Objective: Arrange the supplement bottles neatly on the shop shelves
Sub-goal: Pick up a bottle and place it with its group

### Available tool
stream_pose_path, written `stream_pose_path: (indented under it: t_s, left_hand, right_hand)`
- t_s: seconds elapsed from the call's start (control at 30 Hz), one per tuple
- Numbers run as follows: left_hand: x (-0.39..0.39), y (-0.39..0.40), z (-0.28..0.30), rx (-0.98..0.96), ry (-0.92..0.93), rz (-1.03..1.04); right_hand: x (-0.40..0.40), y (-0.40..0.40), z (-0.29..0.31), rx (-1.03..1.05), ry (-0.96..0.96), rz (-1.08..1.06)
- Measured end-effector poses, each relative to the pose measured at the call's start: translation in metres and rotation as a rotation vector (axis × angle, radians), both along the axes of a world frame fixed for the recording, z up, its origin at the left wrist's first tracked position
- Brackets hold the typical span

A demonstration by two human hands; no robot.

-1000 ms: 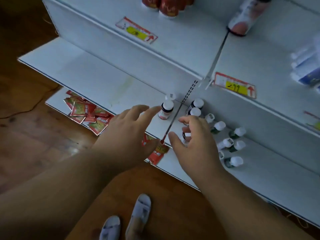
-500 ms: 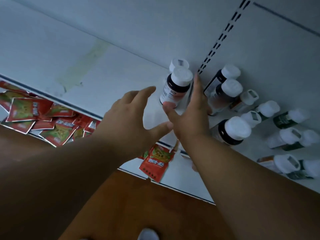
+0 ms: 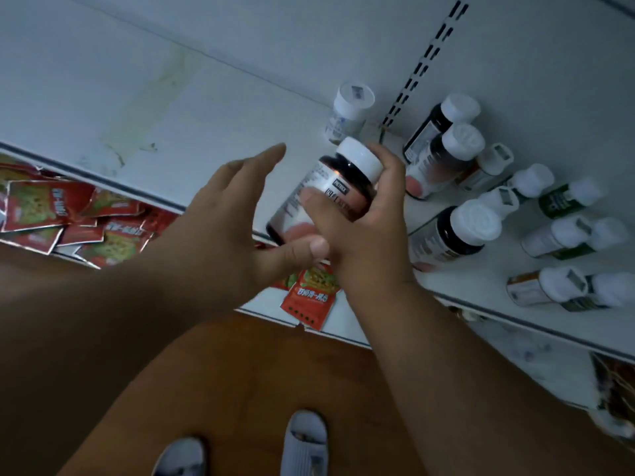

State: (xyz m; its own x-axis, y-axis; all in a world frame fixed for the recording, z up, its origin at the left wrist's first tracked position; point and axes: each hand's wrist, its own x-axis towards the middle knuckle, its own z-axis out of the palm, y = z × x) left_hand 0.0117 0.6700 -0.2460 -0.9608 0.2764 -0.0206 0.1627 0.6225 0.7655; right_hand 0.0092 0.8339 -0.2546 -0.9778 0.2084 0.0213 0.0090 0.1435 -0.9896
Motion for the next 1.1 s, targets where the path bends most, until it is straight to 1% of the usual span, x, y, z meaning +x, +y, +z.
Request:
stream_pose_path:
  t_s: [0.1,0.2,0.27,0.37,0.4,0.47,0.53,0.67,0.77,0.9,1.0,1.1]
  left_hand:
    - [0.048,-0.013,0.018,0.021,-0.068,-0.064]
    - [0.09,-0.036,0.057,0.044,-0.128,-0.06]
    - [0.104,-0.051,0.096,0.037,-0.139,-0.095]
    - [0.114,-0.069,0.168,-0.01,-0.036,-0.221]
    - [0.121,-0.074,0.195,-0.021,-0.027,-0.248]
    - [0.141,-0.083,0.246,-0.043,-0.075,-0.289]
    - [0.164,-0.093,0.287,-0.048,-0.087,-0.327]
    - [0.192,-0.104,0.351,-0.013,-0.081,-0.346]
    - [0.201,-0.098,0.388,0.006,-0.027,-0.38]
    - [0.191,-0.071,0.425,-0.005,0.061,-0.432]
    - [0.177,-0.045,0.44,-0.027,0.146,-0.465]
    - [0.161,-0.015,0.45,0.014,0.164,-0.451]
  right_hand:
    - [0.05,-0.009,0.032,-0.114,-0.128,0.067]
    - [0.089,-0.029,0.073,-0.098,-0.19,0.149]
    - [0.105,-0.045,0.108,-0.077,-0.194,0.179]
    - [0.121,-0.061,0.177,-0.087,-0.136,0.084]
    - [0.129,-0.066,0.204,-0.12,-0.128,0.065]
    - [0.15,-0.075,0.252,-0.239,-0.136,0.071]
    - [0.172,-0.086,0.292,-0.345,-0.154,0.079]
    - [0.196,-0.097,0.359,-0.393,-0.133,0.091]
    - [0.207,-0.095,0.394,-0.36,-0.111,0.095]
    - [0.202,-0.074,0.431,-0.386,-0.047,0.014]
    - [0.192,-0.052,0.449,-0.329,-0.031,-0.034]
    - [0.176,-0.022,0.461,-0.294,0.012,-0.037]
